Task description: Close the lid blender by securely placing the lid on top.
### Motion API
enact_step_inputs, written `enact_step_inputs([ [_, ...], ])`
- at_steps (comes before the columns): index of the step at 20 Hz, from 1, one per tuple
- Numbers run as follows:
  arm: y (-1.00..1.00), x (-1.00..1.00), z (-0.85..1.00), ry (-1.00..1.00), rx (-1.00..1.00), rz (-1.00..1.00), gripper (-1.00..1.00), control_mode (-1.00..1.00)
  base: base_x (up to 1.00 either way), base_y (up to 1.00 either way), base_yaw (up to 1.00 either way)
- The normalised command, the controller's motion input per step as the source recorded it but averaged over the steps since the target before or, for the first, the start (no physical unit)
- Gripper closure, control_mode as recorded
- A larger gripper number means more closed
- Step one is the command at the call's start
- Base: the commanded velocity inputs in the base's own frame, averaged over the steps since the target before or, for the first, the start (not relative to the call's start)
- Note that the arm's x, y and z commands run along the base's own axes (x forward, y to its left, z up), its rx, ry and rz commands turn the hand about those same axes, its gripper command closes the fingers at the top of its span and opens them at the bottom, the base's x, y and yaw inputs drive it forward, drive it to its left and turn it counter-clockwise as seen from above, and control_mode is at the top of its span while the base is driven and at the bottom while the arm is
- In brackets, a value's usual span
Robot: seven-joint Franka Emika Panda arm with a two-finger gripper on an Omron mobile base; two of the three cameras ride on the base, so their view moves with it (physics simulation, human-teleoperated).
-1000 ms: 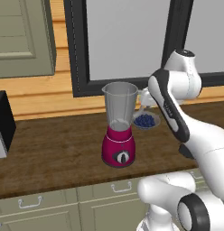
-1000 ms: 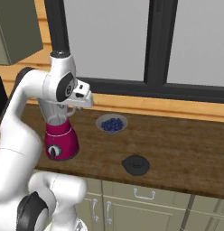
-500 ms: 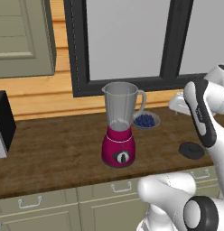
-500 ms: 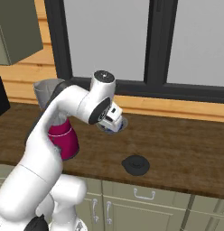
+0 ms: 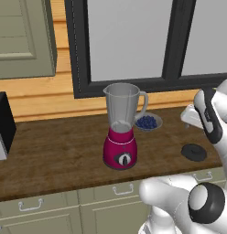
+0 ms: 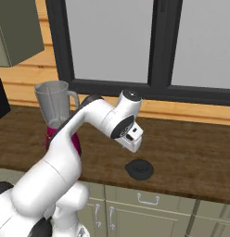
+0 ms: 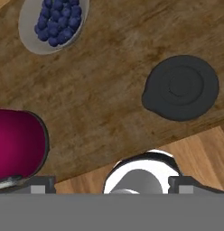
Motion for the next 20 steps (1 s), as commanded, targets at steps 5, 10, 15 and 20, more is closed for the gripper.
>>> enact_step_inputs([
  [5, -0.34, 0.21, -0.34, 0.15, 0.00, 0.00, -1.00, -1.00, 0.00, 0.00, 0.00],
  [10, -0.43, 0.06, -0.39, 0.15, 0.00, 0.00, -1.00, -1.00, 0.00, 0.00, 0.00],
  [15, -0.30, 0.04, -0.35, 0.20, 0.00, 0.00, -1.00, -1.00, 0.00, 0.00, 0.00],
  [20, -0.26, 0.02, -0.15, 0.11, 0.00, 0.00, -1.00, -1.00, 0.00, 0.00, 0.00],
])
